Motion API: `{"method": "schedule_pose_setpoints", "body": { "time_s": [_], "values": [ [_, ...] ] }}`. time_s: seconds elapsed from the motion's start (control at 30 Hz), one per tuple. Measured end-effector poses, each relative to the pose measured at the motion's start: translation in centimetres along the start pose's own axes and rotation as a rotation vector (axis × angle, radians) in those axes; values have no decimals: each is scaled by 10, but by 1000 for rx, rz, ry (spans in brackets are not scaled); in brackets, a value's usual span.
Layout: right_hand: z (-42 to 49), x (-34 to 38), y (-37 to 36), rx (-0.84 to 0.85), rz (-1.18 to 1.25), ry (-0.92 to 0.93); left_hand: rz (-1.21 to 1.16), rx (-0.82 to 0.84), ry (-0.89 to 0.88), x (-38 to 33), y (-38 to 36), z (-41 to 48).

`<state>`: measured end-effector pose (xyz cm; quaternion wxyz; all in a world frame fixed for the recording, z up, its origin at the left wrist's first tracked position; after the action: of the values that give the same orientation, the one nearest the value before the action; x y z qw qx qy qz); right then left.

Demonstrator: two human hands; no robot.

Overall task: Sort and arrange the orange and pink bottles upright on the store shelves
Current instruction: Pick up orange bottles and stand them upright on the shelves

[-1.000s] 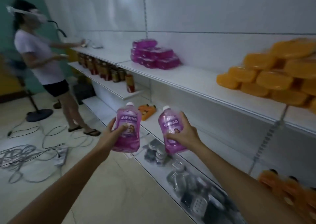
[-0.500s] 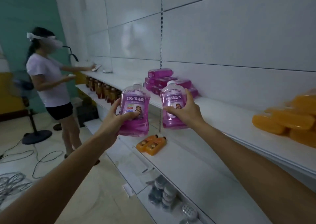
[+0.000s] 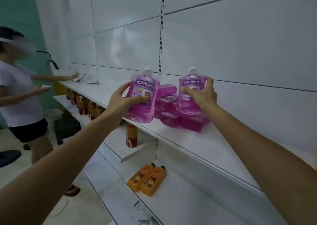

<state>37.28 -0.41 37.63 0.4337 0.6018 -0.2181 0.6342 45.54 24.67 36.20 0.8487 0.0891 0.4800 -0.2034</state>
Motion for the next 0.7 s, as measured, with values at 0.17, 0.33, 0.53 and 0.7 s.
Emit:
{"method": "schedule_pose_setpoints", "body": {
  "time_s": [0.17,0.33,0.53,0.7],
  "values": [
    [38,2,-38,-115,86,-72,14,109,-68,14,1,78],
    [75,5,-62,-240,89,-195,-54,180,-66,37,-2,147],
    [101,1,-79,-275,-128,-286,-142,345,-42,66,-19,198],
    [114,-3,-80,-347,-433,-441,-229,443,8,85,-45,224]
  ]
}}
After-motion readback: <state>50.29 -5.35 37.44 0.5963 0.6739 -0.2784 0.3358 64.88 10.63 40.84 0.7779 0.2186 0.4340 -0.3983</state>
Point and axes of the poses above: each hand's wrist, its own z-axis towards the middle knuckle, its own y-axis out of the back of the hand, x = y × z, the point moved 6 cm from there along z, towards the middle knuckle, and after that the axes turned 14 degrees about -y, right-handed, at the moved point
